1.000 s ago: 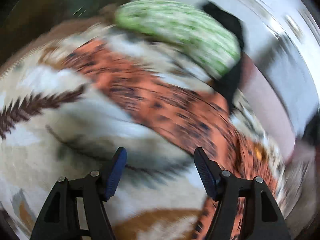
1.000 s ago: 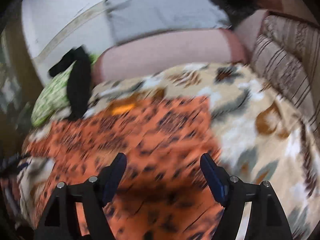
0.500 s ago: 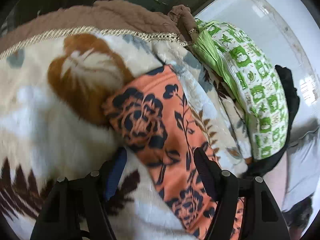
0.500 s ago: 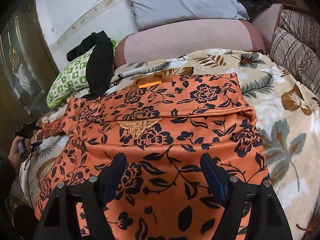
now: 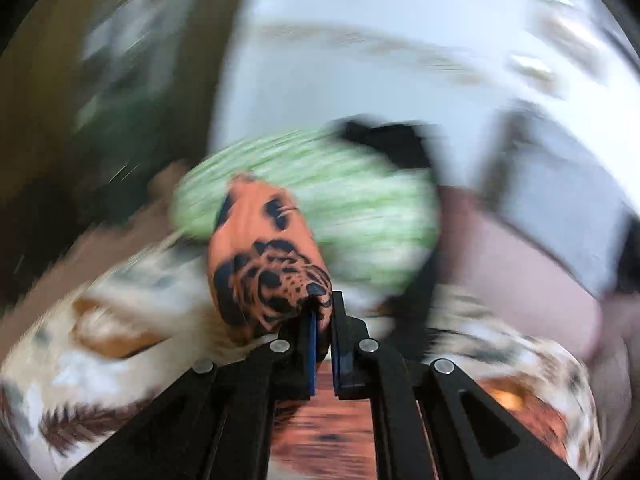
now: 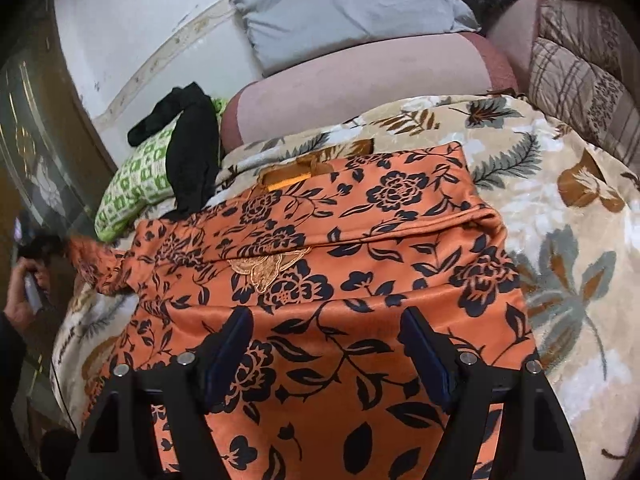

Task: Fold small clothes
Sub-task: 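Grasp the other sleeve cuff with the left gripper, then fold the held sleeve and side over the blouse body with the left gripper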

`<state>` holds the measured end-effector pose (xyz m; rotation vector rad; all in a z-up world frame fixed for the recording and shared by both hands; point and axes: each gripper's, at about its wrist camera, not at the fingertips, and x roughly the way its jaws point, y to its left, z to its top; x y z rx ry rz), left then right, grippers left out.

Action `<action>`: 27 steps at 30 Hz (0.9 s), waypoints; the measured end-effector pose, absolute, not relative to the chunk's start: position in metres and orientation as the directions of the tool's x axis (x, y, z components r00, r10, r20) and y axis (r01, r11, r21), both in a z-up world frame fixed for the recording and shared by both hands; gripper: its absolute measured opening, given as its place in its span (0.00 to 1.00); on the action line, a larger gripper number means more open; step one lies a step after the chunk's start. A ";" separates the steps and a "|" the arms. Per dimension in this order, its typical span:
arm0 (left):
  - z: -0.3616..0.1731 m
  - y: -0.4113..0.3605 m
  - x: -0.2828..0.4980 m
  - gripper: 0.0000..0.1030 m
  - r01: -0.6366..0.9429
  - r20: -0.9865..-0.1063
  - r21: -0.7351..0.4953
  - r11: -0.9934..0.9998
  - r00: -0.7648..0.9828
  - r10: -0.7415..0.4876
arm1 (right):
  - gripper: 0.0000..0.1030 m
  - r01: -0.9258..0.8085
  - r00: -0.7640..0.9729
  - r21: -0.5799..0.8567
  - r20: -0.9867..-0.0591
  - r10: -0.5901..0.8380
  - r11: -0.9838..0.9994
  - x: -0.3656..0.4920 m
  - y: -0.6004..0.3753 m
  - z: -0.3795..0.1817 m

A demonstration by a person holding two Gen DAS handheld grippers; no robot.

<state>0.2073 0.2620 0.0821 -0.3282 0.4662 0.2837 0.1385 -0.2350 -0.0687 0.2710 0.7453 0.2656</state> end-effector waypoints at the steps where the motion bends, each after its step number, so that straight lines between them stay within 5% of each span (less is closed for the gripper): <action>1: 0.093 0.236 0.208 0.05 -0.286 -0.457 -0.230 0.930 0.876 0.156 | 0.77 -0.137 0.713 0.343 -0.617 0.333 0.929 0.137 -0.239 -0.066; 6: 0.117 0.075 0.228 0.05 -0.001 -0.428 -0.162 0.987 0.901 -0.069 | 0.77 -0.114 0.740 0.392 -0.580 0.342 0.913 0.129 -0.258 -0.056; 11: 0.061 -0.034 0.262 0.10 0.137 -0.569 -0.144 0.980 0.799 -0.195 | 0.77 -0.083 0.748 0.427 -0.570 0.339 0.900 0.122 -0.278 -0.054; 12: 0.039 -0.051 0.270 0.23 0.156 -0.614 -0.141 0.978 0.761 -0.210 | 0.77 -0.076 0.747 0.434 -0.572 0.340 0.898 0.122 -0.281 -0.055; 13: 0.016 -0.062 0.280 0.55 0.188 -0.669 -0.156 0.970 0.703 -0.243 | 0.77 -0.058 0.744 0.448 -0.576 0.338 0.892 0.122 -0.287 -0.057; 14: -0.008 -0.069 0.288 0.68 0.223 -0.732 -0.199 0.954 0.613 -0.296 | 0.77 -0.045 0.738 0.459 -0.583 0.340 0.887 0.123 -0.290 -0.059; 17: -0.049 -0.056 0.282 0.70 0.175 -0.827 -0.278 0.945 0.457 -0.328 | 0.77 -0.011 0.721 0.493 -0.599 0.348 0.870 0.128 -0.297 -0.066; 22: -0.033 0.035 0.252 0.71 0.072 -0.769 -0.229 0.971 0.599 -0.226 | 0.77 -0.019 0.717 0.506 -0.594 0.364 0.863 0.130 -0.295 -0.062; 27: -0.065 0.130 0.240 0.71 -0.101 -0.809 -0.134 0.986 0.586 -0.050 | 0.77 -0.068 0.692 0.486 -0.606 0.392 0.871 0.171 -0.279 -0.047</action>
